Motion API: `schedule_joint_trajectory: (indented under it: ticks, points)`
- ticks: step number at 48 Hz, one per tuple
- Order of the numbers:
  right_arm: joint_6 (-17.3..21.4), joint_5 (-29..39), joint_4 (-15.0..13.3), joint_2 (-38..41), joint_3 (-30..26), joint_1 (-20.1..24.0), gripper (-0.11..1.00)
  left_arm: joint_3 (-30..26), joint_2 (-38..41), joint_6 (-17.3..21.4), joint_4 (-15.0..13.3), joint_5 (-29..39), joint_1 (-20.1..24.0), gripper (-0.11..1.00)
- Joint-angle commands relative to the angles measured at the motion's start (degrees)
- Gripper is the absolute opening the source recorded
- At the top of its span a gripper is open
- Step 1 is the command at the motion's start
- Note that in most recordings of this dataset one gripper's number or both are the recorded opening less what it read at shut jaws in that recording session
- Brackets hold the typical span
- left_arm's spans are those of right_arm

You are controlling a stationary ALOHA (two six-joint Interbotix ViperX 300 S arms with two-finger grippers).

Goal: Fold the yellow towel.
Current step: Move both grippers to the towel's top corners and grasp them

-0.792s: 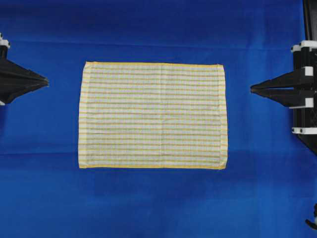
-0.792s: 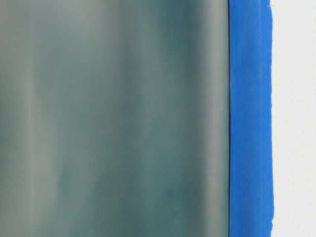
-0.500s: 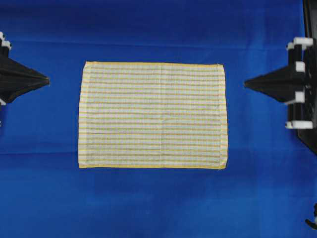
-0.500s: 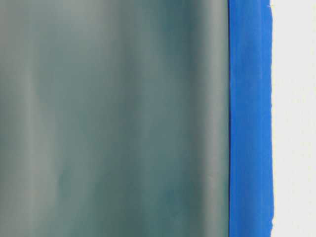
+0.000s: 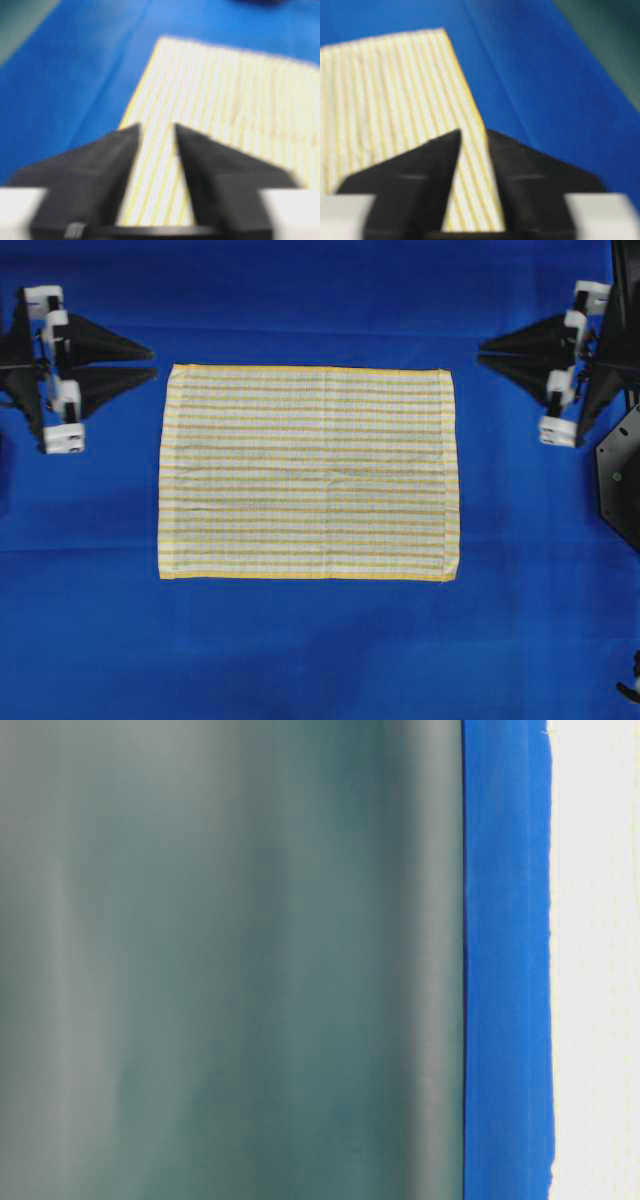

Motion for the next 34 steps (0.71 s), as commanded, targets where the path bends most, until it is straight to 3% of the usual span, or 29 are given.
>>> schedule_joint_trajectory:
  ticks: [1, 5, 8, 17, 34]
  points:
    - [-0.09, -0.70, 0.44, 3.78, -0.53, -1.32, 0.43, -0.62, 3.69, 0.00, 0.00, -0.62, 2.11, 0.43]
    - [-0.09, -1.85, 0.44, 7.56, -0.44, -2.81, 0.63, -0.35, 6.86, 0.00, 0.00, -0.97, 3.78, 0.68]
    - [-0.09, -3.69, 0.44, 11.07, -0.26, -4.31, 0.70, -0.18, 9.05, -0.09, 0.00, -1.49, 5.19, 0.80]
    - [-0.09, -9.40, 0.44, 20.39, 0.09, -6.59, 0.66, 0.35, 17.31, -0.26, 0.00, -6.94, 8.09, 0.69]
    - [-0.09, -16.08, 0.62, 33.57, -0.62, -9.23, 0.66, -0.70, 34.10, -0.26, -0.09, -17.49, 10.72, 0.69]
